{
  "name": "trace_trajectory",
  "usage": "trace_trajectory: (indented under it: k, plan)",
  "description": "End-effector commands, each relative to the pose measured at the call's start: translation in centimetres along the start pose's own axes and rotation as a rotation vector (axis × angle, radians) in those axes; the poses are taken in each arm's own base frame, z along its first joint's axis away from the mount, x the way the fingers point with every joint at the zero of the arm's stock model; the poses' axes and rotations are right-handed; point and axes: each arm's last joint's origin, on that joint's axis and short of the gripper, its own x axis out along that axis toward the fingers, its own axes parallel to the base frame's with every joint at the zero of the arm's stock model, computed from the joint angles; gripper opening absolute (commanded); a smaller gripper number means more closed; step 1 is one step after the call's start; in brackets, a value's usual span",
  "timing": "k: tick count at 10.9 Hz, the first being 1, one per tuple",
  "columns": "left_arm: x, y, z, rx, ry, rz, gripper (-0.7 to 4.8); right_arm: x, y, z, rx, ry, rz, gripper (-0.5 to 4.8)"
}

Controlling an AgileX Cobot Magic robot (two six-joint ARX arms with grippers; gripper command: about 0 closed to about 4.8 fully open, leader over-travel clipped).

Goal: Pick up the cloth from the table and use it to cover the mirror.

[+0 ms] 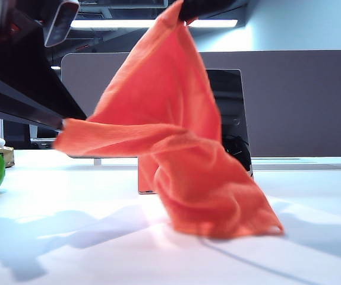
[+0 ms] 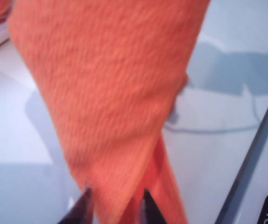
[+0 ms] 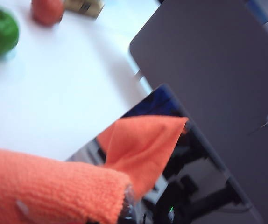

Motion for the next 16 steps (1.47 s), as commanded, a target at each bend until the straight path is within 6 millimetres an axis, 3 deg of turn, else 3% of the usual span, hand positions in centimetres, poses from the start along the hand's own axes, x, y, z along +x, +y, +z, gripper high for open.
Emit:
trace_trajectory:
  k: [1, 4, 11, 14, 16]
  plan:
    - [1.5, 0.8, 0.3, 0.002, 0.0, -0.013, 1.31, -1.1, -1.2, 1.0, 0.02, -0.068, -0.066, -0.05]
    - [4.5, 2.2, -0.4, -0.04, 0.051, -0.09, 1.31, -1.5, -1.5, 1.3, 0.024, -0.07, -0.087, -0.05]
    - [6.4, 3.3, 0.1, 0.003, -0.021, -0.071, 1.32, -1.5, -1.5, 1.3, 0.021, -0.07, -0.087, -0.05]
    - [7.4, 3.8, -0.6, -0.023, 0.018, -0.084, 1.89, -1.6, -1.6, 1.4, 0.018, -0.074, -0.091, -0.05]
    - [7.6, 3.8, -0.7, -0.029, 0.026, -0.104, 1.89, -1.6, -1.6, 1.4, 0.007, -0.072, -0.092, -0.05]
